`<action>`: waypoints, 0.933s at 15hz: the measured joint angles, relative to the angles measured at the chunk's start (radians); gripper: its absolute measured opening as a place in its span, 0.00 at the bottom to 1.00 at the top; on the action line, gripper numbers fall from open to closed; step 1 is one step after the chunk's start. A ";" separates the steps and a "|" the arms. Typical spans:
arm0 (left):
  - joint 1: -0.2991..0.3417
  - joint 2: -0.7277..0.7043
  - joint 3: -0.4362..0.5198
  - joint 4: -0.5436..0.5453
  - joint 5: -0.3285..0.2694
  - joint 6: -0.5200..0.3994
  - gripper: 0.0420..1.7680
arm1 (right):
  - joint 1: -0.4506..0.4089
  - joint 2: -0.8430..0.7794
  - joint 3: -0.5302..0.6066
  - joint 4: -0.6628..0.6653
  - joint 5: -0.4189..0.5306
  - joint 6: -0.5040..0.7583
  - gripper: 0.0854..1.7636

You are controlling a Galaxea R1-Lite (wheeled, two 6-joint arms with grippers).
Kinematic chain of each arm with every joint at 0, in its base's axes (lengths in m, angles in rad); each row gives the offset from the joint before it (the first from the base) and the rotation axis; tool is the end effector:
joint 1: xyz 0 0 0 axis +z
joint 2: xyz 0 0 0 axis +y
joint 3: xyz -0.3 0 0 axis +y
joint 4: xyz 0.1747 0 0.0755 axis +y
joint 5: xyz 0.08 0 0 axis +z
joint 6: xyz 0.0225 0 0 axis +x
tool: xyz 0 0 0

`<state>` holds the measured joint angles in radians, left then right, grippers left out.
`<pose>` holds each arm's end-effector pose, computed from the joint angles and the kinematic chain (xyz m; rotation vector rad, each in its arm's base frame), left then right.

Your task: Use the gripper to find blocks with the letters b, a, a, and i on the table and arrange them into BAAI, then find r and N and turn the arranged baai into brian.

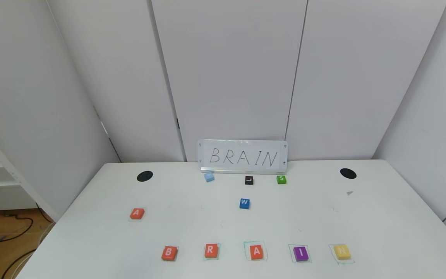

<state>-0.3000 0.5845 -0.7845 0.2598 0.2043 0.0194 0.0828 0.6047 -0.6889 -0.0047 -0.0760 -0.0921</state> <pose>0.0089 0.0020 0.2681 0.0343 0.0570 -0.0962 0.0230 0.0002 0.2696 -0.0850 -0.0889 0.0027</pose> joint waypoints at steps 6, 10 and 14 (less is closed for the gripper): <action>0.099 -0.191 0.132 0.000 -0.082 0.060 0.97 | -0.031 -0.306 0.033 0.144 0.009 -0.138 0.97; 0.170 -0.280 0.181 -0.015 -0.045 0.073 0.97 | -0.068 -0.485 0.070 0.188 0.021 -0.150 0.97; 0.216 -0.304 0.159 -0.015 -0.047 0.098 0.97 | -0.075 -0.585 0.140 0.134 0.004 -0.087 0.97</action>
<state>-0.0845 0.2804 -0.6257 0.2449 0.1574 0.1174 0.0077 0.0196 -0.5489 0.1294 -0.0721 -0.1796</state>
